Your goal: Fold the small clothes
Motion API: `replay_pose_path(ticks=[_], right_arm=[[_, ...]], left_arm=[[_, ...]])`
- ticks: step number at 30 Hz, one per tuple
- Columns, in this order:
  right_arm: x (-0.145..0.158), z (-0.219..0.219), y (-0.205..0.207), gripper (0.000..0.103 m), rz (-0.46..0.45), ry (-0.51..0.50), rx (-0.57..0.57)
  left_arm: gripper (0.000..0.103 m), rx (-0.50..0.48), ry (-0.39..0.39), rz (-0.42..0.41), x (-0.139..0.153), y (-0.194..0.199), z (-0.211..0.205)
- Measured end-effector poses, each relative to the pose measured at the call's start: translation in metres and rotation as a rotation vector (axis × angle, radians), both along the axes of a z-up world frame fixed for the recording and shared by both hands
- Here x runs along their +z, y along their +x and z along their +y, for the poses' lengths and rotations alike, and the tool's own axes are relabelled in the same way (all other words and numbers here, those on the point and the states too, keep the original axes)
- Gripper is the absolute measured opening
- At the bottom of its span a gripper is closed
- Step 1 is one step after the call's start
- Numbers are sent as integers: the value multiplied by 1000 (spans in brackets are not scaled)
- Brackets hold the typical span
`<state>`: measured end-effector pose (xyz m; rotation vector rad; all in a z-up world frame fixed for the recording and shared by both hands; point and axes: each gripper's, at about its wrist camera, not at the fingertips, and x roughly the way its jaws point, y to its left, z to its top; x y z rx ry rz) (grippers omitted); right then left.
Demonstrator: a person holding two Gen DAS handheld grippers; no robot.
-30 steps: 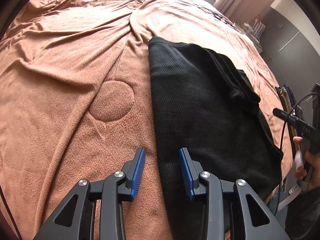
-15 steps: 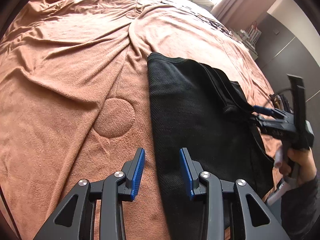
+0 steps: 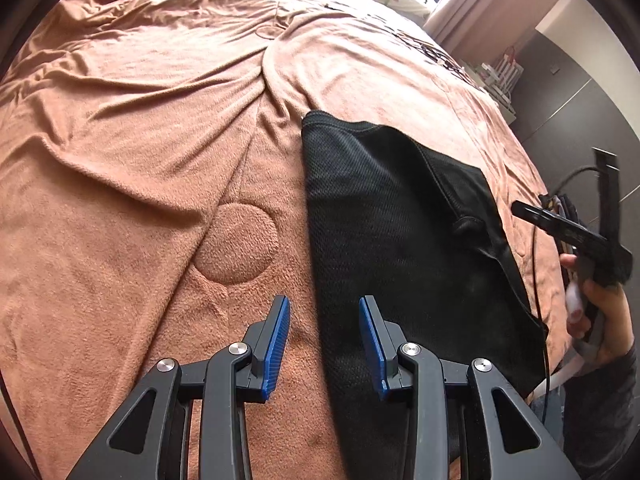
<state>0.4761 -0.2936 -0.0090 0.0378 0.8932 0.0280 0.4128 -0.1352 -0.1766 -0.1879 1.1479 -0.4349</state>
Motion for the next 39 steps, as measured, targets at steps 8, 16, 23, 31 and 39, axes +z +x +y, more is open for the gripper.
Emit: replay_pose_path(ticks=[8, 16, 23, 31, 39], right_arm=[[-13, 47, -17, 81, 21, -60, 252], [-27, 85, -4, 81, 64, -169, 362], [-28, 66, 24, 81, 91, -184, 215], [-23, 17, 25, 81, 90, -116, 32], [-17, -8, 16, 81, 68, -26, -25]], left_arm=[[38, -5, 18, 8, -5, 1, -7], [38, -41, 60, 20, -11, 0, -16], [38, -42, 54, 29, -15, 1, -14], [38, -36, 9, 39, -12, 15, -6], [38, -23, -26, 40, -2, 41, -4]])
